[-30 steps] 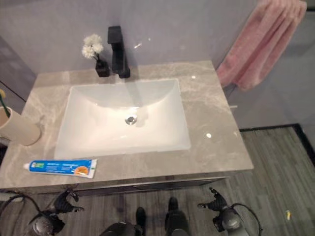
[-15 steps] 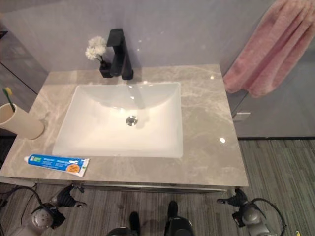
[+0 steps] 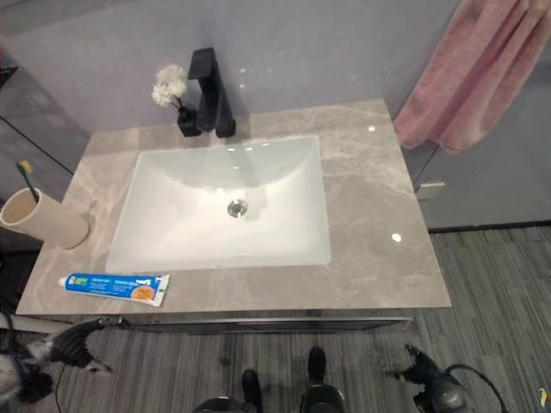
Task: Put brush and paste in cup on sink, flatten towel.
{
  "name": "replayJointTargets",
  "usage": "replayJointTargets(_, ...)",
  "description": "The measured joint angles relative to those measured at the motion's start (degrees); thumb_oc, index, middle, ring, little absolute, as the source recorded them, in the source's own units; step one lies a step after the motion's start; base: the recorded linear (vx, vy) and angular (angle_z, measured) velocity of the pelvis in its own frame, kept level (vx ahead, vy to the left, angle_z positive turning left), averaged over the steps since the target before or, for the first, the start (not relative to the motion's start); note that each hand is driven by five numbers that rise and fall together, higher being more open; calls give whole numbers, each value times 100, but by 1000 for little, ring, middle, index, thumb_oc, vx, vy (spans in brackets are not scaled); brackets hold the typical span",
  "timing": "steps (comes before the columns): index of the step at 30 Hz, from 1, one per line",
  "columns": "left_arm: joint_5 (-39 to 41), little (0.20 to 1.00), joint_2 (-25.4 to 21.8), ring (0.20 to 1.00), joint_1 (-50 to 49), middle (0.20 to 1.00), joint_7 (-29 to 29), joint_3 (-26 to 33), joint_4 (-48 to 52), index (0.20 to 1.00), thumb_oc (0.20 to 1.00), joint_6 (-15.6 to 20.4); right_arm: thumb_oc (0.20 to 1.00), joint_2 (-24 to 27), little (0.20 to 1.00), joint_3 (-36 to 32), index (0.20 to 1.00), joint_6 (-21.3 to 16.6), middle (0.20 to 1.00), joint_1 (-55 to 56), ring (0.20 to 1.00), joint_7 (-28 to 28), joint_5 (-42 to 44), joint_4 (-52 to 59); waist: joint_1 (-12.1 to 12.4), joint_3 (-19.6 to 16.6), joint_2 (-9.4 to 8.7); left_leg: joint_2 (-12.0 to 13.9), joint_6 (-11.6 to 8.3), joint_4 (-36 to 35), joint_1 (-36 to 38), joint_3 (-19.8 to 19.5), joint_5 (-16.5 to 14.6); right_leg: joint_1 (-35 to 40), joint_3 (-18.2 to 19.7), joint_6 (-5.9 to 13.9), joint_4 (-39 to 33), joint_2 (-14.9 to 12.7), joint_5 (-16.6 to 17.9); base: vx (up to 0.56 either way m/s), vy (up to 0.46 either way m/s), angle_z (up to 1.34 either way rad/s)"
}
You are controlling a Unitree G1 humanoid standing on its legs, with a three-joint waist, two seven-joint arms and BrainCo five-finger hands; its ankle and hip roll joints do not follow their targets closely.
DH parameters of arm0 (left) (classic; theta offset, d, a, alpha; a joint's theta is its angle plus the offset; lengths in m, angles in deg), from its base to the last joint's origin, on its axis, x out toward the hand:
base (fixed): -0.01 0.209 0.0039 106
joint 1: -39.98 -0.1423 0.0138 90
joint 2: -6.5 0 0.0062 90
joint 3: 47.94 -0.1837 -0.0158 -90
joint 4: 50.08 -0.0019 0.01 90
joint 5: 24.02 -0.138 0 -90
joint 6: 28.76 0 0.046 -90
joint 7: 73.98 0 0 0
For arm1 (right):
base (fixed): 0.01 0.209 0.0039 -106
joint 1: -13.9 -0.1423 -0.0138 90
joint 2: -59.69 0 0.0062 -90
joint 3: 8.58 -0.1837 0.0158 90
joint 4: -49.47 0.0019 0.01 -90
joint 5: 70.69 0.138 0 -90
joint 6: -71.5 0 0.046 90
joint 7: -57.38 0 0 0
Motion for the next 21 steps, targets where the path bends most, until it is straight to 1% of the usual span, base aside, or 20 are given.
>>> replayJointTargets(1,291,1000,-70,1000,-303,1000,-133,459,239,1000,1000,11,1000,0,1000,62,1000,53,1000,20,1000,88,-182,-264,16,-8,-2,-4,-24,4,-21,-5,12,12,-6,15,-8,-8,8,0,53,1)
replayJointTargets(2,429,1000,-114,1000,-385,1000,-193,600,313,1000,1000,-12,1000,-12,1000,58,1000,65,1000,91,1000,112,-205,-418,57,-10,-8,-7,-24,0,-23,-10,11,19,-16,15,-10,-15,10,-22,88,6)
replayJointTargets(3,688,1000,-158,1000,-679,1000,-262,1049,483,1000,1000,-12,1000,-77,1000,59,1000,102,1000,86,1000,136,-258,-780,70,-23,-53,-8,-24,3,-25,-24,11,19,-59,2,6,-18,28,-25,47,8)
replayJointTargets(5,1190,1000,-356,1000,-761,1000,-353,1398,744,1000,1000,-60,1000,-170,1000,46,1000,141,1000,170,1000,170,-408,-1108,188,-57,-83,-11,-24,5,-49,-85,13,27,-112,7,7,-30,31,-15,43,15)
replayJointTargets(6,1408,1000,-380,1000,-798,1000,-378,1555,868,1000,1000,-64,1000,-219,1000,35,1000,168,1000,175,1000,173,-408,-1185,193,-76,-111,-15,-24,19,-38,-131,15,26,-145,7,7,-33,31,0,20,20)
replayJointTargets(10,2302,1000,-483,1000,-619,1000,-456,1695,1158,1000,1000,-114,1000,-497,1000,-26,1000,130,1000,139,1000,181,-340,-1249,220,-295,-193,-24,-23,29,-63,-195,22,28,-209,23,6,-49,20,5,32,10)
replayJointTargets(13,2609,1000,-531,1000,-449,1000,-457,1764,1221,1000,1000,-120,1000,-633,1000,10,1000,125,1000,67,1000,189,-322,-1251,223,-393,-197,-47,-23,29,-62,-207,22,32,-215,41,6,-71,13,2,21,2)
replayJointTargets(15,2860,1000,-529,1000,-181,1000,-447,1789,1252,1000,1000,-108,1000,-690,1000,10,1000,118,1000,-18,1000,197,-280,-1229,224,-432,-169,-75,-21,29,-48,-190,21,34,-182,64,5,-94,26,21,34,-4)
replayJointTargets(17,2931,1000,-504,1000,12,1000,-424,1794,1241,1000,1000,-99,1000,-730,1000,4,1000,109,1000,-46,1000,197,-165,-1200,227,-438,-160,-84,-21,29,-40,-175,21,34,-158,73,3,-101,33,11,21,-6)
replayJointTargets(18,2931,1000,-495,1000,206,1000,-317,1800,1220,1000,1000,-93,1000,-796,1000,-1,1000,101,1000,-62,1000,197,-124,-1169,226,-453,-155,-89,-20,28,-37,-167,22,33,-150,83,-8,-107,37,9,26,-4)
replayJointTargets(21,2918,1000,-482,1000,336,1000,-267,1806,1140,1000,1000,-81,1000,-843,1000,-1,1000,106,1000,-47,1000,198,-57,-1119,219,-476,-139,-95,-19,28,-27,-152,22,32,-133,83,-19,-110,38,7,24,-4)
